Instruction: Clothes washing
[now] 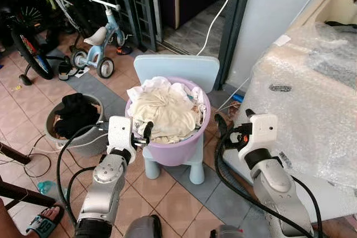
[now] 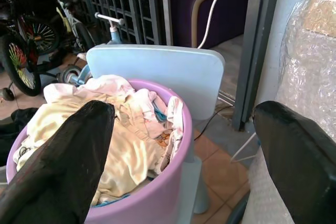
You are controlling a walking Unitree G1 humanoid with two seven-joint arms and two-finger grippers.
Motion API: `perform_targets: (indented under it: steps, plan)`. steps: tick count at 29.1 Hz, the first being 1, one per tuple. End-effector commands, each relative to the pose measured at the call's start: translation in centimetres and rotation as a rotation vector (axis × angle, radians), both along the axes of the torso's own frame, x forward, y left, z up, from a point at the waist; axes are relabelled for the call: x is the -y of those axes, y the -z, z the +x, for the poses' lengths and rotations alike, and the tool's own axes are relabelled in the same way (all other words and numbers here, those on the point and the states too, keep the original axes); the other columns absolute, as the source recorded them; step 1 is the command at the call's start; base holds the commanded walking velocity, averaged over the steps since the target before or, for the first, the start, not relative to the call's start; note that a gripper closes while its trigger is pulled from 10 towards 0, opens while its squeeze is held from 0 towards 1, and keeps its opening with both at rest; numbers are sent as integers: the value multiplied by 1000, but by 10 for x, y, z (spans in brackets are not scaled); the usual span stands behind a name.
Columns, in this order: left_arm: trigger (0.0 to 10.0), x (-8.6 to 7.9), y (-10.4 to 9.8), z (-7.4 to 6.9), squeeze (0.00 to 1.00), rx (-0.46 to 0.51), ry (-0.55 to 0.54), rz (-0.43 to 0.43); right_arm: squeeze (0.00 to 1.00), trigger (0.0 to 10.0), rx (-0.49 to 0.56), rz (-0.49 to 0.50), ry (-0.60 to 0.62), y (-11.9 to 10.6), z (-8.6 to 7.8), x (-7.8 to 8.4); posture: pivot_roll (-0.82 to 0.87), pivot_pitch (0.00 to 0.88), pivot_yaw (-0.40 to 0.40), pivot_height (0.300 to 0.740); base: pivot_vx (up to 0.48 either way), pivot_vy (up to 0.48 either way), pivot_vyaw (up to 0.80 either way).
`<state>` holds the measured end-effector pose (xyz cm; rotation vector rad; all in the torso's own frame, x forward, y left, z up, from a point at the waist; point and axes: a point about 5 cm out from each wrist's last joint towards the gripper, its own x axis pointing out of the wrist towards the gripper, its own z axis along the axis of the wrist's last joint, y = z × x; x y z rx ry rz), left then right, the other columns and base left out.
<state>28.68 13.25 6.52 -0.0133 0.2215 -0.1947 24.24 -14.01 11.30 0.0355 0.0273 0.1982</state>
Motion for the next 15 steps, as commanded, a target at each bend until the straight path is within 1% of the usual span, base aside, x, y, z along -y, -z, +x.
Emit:
perform_targets:
  steps: [1, 2, 3, 4, 5, 6, 8, 12, 14, 15]
  plan:
    - [10000, -6, 10, 3, 0, -65, -3, 17, 0, 10000, 17, 14, -13, -8, -1, -4, -134, 157, 62, 740, 0, 0, 0]
    - [10000, -4, 14, 9, 0, -109, 8, 13, 0, 10000, 20, 19, -9, -11, -1, -4, -138, 161, 61, 740, 0, 0, 0]
    - [10000, -4, 16, 11, 0, -123, 4, 20, 0, 10000, 23, 19, -10, -13, -2, -5, -151, 175, 58, 740, 0, 0, 0]
    - [10000, -5, 16, 13, 0, -128, -1, 27, 0, 10000, 24, 19, -11, -14, -3, -5, -151, 175, 58, 740, 0, 0, 0]
    - [10000, -5, 15, 21, 0, -124, -12, 14, 0, 10000, 30, 25, -18, -18, -6, -7, -169, 190, 54, 740, 0, 0, 0]
    - [10000, -6, 15, 24, 0, -126, -17, 25, 0, 10000, 30, 30, -25, -21, -9, -7, -177, 199, 54, 740, 0, 0, 0]
    - [10000, -6, 16, 26, 0, -139, -23, 41, 0, 10000, 28, 32, -31, -22, -12, -8, -181, 202, 54, 740, 0, 0, 0]
    - [10000, -3, 16, 35, 0, -149, -8, 35, 0, 10000, 11, 35, -58, -29, -29, -8, -216, 239, 54, 740, 0, 0, 0]
    - [10000, -3, 16, 40, 0, -151, -18, 17, 0, 10000, -11, 42, -55, -30, -40, -6, -251, 273, 57, 740, 0, 0, 0]
    - [10000, -3, 15, 42, 0, -147, -24, 3, 0, 10000, -22, 38, -49, -31, -49, -5, -275, 286, 56, 740, 0, 0, 0]
